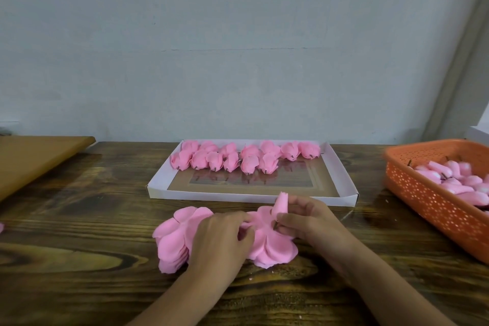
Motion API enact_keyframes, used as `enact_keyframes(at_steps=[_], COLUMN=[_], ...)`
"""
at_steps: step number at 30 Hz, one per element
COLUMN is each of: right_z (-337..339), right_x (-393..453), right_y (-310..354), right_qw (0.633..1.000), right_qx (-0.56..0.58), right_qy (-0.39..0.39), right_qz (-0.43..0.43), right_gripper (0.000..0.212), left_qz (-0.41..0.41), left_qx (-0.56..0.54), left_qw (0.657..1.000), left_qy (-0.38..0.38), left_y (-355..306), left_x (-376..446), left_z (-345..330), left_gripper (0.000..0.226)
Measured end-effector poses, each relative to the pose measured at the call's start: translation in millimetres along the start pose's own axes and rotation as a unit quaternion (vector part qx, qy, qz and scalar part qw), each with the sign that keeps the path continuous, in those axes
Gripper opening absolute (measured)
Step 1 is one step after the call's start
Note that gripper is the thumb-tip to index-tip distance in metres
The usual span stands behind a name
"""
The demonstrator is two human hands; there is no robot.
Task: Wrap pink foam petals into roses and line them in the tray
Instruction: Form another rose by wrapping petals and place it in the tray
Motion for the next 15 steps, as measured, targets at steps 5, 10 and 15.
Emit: enact_keyframes(at_steps=[5, 10, 15], right_z=[0.1, 0.0, -0.3], right_x=[0.1, 0.3, -0.3], right_y=[0.5, 0.8, 1.1], right_qw=[1.0, 1.0, 1.0], right_qx=[-0.005, -0.01, -0.012], right_qy=[0.0, -0.009, -0.011], right_qz=[-0.003, -0.006, -0.002], right_gripper=[0.02, 0.023, 0.023], left_qz=[0.003, 0.008, 0.012], left_qx=[0.004, 0.028, 0.02], left_qw=[1.0, 0.999, 1.0], left_qy=[-0.006, 0.012, 0.005], left_y=[2.6, 3.1, 1.1], left_x=[-0.3, 0.3, 1.4], left_z=[-0.2, -1.3, -1.6], left_gripper=[0.032, 0.034, 0.031])
Point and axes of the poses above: each hand's wrist, its own x-axis towards the middle knuckle, its own z-axis out of the back of the hand, y = z × x, the point moved 3 cm from there along x, towards the middle knuckle, and after that the axes turned 3 degrees about z, right-handed, at the moved point
